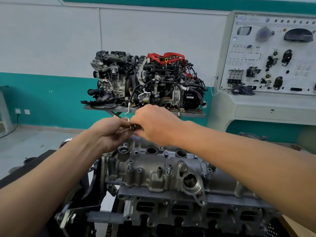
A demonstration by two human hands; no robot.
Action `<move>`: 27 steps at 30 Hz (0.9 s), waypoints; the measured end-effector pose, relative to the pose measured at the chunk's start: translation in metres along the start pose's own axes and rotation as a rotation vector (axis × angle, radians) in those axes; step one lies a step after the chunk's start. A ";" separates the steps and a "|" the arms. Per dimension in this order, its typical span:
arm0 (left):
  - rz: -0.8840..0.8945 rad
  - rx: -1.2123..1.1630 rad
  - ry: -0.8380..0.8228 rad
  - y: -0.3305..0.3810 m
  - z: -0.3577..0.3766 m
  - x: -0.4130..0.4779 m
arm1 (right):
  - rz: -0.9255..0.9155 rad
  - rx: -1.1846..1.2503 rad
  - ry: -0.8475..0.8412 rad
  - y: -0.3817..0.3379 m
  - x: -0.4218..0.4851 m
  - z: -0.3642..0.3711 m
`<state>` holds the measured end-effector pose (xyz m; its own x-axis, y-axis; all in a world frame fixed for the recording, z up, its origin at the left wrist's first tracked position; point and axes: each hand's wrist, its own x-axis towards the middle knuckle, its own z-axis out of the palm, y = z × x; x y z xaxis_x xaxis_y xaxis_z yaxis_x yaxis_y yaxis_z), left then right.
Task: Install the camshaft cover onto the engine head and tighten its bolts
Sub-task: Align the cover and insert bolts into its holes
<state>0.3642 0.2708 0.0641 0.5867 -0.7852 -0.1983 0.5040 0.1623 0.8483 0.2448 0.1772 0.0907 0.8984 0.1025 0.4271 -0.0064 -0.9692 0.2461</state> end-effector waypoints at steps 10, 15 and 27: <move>0.251 0.366 0.105 -0.006 -0.013 -0.003 | 0.064 0.178 0.009 0.003 0.001 0.007; 0.550 0.847 0.271 -0.014 -0.027 0.000 | 0.205 0.347 -0.294 0.017 -0.007 0.019; 0.448 0.724 0.192 -0.043 -0.024 -0.007 | 0.159 0.305 -0.436 0.011 0.005 0.029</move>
<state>0.3538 0.2839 0.0175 0.7626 -0.6137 0.2044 -0.2882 -0.0395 0.9568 0.2617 0.1600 0.0698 0.9957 -0.0899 0.0230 -0.0877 -0.9927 -0.0832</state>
